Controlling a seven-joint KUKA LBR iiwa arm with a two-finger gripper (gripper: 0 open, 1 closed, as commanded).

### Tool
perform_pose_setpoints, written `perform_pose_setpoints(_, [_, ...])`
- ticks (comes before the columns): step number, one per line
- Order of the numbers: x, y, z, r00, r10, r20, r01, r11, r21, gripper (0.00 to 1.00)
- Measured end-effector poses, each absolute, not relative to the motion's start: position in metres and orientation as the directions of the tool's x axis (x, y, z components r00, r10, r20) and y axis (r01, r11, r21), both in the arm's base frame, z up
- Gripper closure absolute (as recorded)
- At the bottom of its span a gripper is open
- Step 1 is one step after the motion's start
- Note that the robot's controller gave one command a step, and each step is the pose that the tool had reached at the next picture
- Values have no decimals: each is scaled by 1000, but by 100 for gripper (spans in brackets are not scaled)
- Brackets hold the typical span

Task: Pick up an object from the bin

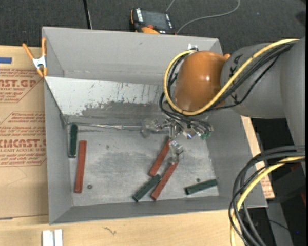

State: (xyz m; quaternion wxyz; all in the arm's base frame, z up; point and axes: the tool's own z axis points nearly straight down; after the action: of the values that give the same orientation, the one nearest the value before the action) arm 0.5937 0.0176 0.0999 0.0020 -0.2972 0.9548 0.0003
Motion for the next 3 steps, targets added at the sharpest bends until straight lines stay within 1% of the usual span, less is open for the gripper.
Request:
perform_pose_setpoints(1, [581,5,69,-824,-567,-1,-567,824,2,0])
perform_pose_setpoints(2, [582,6,69,-824,-567,-3,-567,824,1,0])
perform_pose_setpoints(3, [582,6,70,-824,-567,-4,-567,824,-1,100])
